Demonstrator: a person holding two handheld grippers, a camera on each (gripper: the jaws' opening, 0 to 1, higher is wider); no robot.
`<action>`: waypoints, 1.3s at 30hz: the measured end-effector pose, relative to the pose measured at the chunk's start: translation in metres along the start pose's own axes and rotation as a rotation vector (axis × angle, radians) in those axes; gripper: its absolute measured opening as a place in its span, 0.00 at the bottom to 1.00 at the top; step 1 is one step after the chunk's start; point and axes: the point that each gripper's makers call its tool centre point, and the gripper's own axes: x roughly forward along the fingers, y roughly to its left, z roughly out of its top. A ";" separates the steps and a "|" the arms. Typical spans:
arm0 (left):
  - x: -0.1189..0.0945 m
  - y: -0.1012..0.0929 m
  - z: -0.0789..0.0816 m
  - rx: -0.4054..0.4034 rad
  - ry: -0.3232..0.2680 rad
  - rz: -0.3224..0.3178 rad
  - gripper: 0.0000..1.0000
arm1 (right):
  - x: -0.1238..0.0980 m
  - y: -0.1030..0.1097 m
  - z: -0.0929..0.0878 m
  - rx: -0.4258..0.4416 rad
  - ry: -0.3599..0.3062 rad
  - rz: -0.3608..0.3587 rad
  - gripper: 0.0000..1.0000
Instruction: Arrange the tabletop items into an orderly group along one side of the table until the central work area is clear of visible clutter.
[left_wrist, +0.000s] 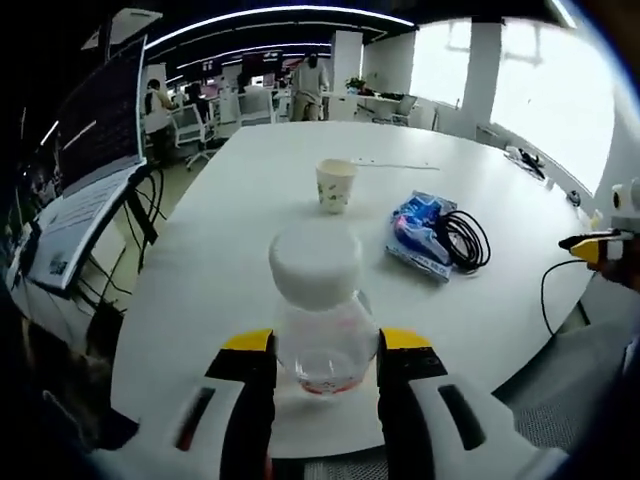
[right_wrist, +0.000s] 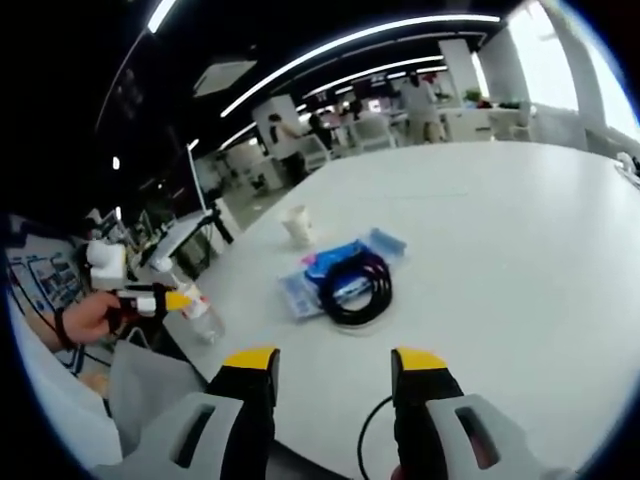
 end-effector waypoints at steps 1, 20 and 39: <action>0.000 -0.002 -0.001 0.005 0.002 0.002 0.38 | 0.000 0.000 0.000 -0.001 0.002 0.001 0.45; 0.006 -0.007 -0.018 -0.079 0.018 0.021 0.46 | 0.001 -0.001 -0.007 -0.011 0.034 0.004 0.45; 0.014 0.000 -0.017 -0.174 -0.025 0.055 0.37 | -0.001 -0.003 -0.016 -0.010 0.083 -0.015 0.45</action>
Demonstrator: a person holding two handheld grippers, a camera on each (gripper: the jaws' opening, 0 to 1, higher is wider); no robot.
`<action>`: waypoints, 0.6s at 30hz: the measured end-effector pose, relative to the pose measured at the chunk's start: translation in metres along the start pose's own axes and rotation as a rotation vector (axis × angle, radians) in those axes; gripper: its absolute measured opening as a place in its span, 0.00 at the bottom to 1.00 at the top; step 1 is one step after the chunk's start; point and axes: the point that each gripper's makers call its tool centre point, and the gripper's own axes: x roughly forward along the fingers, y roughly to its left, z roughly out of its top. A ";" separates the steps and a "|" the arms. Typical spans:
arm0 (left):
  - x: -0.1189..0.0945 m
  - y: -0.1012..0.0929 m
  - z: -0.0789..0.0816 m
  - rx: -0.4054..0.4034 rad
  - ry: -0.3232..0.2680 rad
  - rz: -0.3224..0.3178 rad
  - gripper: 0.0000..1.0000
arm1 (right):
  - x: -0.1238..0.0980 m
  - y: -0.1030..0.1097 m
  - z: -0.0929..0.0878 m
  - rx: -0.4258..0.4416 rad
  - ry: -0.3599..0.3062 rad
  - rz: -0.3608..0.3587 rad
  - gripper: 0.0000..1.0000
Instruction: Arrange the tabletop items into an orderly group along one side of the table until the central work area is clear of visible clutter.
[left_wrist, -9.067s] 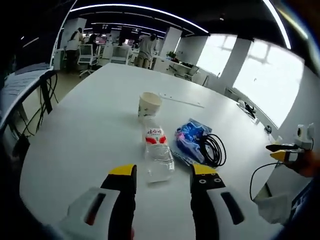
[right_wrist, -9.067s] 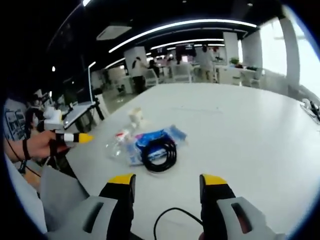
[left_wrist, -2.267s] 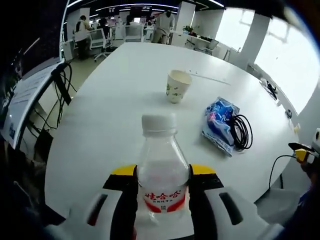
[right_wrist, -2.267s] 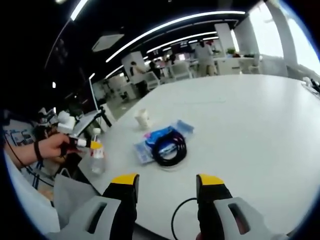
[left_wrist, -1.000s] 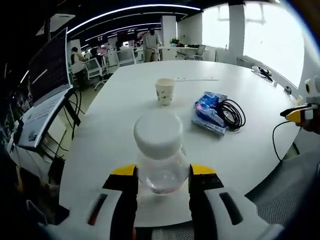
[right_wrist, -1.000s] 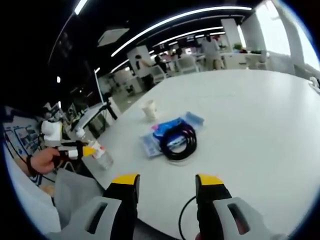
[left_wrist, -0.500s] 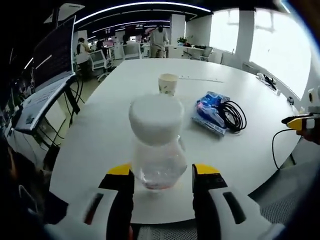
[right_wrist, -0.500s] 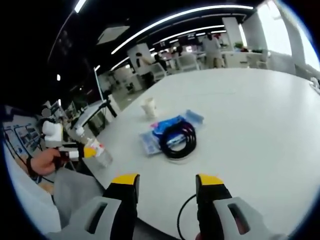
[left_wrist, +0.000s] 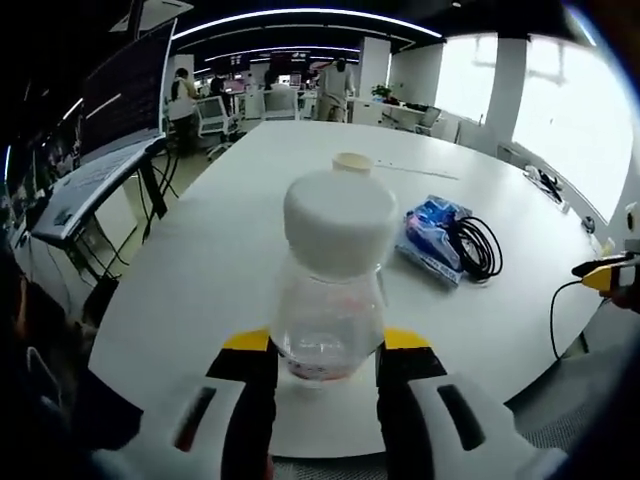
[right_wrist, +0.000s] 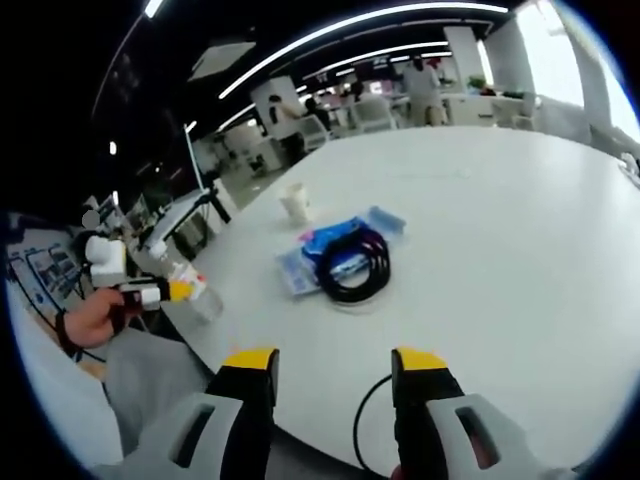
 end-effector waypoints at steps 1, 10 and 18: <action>0.001 0.001 0.002 0.004 0.000 -0.001 0.37 | 0.000 0.000 0.001 0.002 -0.003 -0.001 0.45; 0.017 0.008 0.016 -0.003 0.005 0.007 0.37 | 0.003 0.001 0.006 0.004 -0.005 -0.008 0.46; 0.046 0.016 0.044 -0.010 0.003 0.017 0.37 | 0.005 0.002 0.004 0.010 0.005 -0.010 0.45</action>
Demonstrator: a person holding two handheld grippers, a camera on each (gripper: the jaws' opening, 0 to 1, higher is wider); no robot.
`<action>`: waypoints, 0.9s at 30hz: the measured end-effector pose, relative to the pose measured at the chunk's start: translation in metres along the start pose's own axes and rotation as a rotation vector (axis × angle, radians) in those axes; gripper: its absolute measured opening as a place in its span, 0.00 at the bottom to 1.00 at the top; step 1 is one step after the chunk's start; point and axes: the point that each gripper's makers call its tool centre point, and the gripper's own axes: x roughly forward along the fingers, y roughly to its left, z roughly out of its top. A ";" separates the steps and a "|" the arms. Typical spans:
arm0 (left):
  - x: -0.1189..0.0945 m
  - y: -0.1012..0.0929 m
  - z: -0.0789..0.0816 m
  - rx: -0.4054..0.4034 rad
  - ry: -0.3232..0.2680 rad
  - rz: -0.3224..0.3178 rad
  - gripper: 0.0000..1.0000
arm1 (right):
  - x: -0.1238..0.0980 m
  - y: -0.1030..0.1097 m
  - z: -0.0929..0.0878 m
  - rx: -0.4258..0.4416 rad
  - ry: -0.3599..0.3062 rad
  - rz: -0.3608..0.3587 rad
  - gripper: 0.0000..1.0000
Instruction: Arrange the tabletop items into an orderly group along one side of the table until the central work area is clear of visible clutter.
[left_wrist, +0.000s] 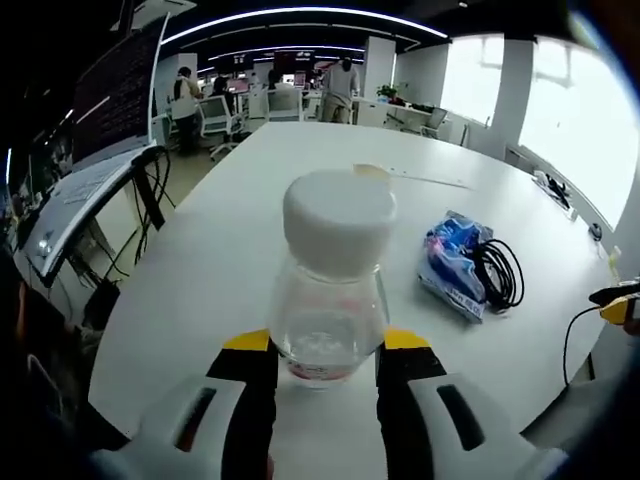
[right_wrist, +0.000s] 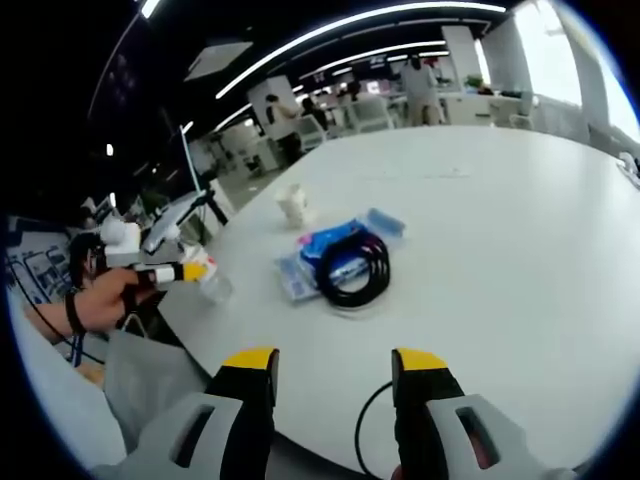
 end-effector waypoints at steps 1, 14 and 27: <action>0.005 0.000 0.006 -0.002 0.001 -0.001 0.37 | 0.000 0.000 0.000 0.001 0.000 -0.001 0.45; 0.070 0.007 0.069 0.004 -0.001 0.014 0.37 | -0.001 -0.001 -0.005 0.017 0.013 -0.008 0.45; 0.118 0.011 0.110 -0.002 -0.003 0.019 0.37 | 0.001 -0.007 -0.001 0.027 0.017 -0.019 0.45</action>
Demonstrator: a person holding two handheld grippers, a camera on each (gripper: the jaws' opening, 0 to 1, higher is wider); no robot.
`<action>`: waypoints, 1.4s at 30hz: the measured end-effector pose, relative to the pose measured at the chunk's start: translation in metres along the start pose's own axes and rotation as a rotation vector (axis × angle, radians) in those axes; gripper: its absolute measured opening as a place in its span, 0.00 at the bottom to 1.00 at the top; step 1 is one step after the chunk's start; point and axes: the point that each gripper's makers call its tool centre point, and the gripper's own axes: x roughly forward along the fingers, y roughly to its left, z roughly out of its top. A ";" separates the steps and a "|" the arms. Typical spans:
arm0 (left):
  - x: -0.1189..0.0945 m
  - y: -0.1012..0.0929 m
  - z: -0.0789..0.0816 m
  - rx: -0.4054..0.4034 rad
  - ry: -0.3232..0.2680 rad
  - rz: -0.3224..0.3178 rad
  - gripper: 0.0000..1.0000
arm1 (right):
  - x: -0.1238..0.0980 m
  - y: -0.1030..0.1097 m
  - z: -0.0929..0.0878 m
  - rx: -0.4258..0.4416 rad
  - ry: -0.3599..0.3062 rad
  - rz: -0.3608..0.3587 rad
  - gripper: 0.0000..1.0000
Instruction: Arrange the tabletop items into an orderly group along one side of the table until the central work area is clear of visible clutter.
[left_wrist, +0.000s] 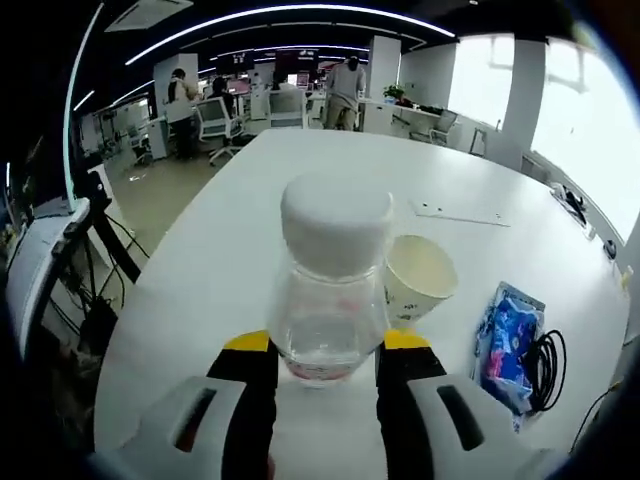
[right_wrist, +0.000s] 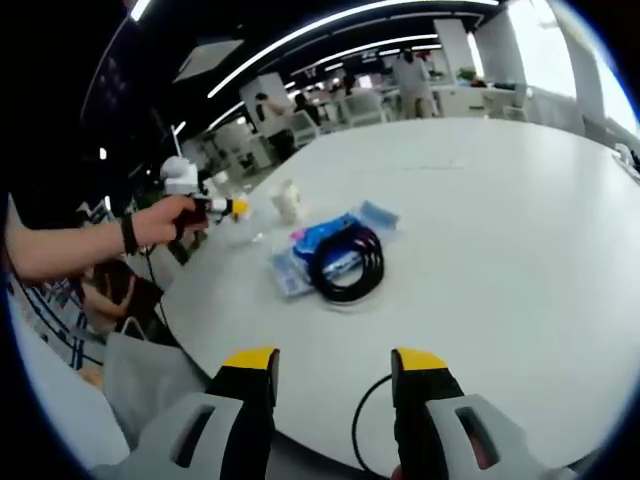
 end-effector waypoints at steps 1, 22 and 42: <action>0.003 -0.001 0.003 0.002 0.000 -0.001 0.37 | 0.000 0.000 0.001 0.000 -0.002 0.000 0.45; 0.039 -0.008 0.029 0.035 0.011 -0.033 0.37 | -0.003 -0.005 -0.002 0.023 0.000 -0.024 0.45; 0.034 -0.013 0.043 0.015 0.003 -0.082 0.43 | -0.008 -0.007 -0.008 0.047 -0.011 -0.043 0.45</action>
